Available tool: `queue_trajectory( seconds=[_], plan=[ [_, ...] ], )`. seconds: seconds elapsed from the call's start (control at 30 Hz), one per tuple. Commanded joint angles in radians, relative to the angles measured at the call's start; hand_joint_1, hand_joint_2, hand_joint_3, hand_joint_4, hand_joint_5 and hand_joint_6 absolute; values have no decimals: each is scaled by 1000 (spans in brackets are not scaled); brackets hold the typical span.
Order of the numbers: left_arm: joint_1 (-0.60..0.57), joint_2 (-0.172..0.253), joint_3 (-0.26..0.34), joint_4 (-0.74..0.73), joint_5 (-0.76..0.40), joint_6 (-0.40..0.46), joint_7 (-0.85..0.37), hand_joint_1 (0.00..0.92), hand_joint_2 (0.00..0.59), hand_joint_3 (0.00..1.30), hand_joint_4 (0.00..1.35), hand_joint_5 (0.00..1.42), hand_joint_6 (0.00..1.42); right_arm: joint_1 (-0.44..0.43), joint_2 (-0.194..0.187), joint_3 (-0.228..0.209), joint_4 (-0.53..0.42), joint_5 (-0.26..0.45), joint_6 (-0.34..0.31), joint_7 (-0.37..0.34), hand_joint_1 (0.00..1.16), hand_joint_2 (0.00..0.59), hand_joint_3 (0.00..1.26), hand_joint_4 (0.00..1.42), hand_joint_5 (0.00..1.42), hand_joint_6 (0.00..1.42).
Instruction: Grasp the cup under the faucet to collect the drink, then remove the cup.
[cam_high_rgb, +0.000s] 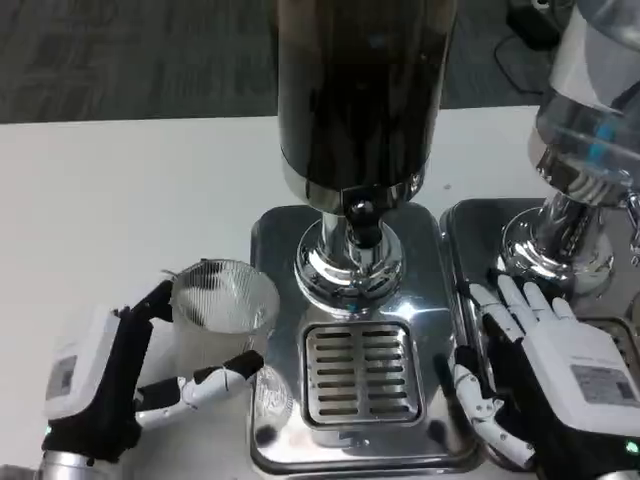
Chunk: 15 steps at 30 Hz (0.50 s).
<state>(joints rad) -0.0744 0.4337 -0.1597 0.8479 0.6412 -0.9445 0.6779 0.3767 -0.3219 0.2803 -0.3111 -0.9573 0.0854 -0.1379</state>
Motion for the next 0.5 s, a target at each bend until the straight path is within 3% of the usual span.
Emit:
queue_trajectory(
  seconds=[0.03, 0.5],
  plan=[
    [-77, 1, -45, 7, 15, -49, -27, 518, 165, 367, 402, 659, 607, 13, 5, -5, -13, -13, 14, -8, 119, 530, 115, 0, 0, 0],
    [-142, -12, -115, 34, 25, -106, -56, 512, 163, 376, 402, 661, 634, 40, 45, 7, -29, -43, 38, -29, 122, 538, 115, 0, 0, 0]
  ],
)
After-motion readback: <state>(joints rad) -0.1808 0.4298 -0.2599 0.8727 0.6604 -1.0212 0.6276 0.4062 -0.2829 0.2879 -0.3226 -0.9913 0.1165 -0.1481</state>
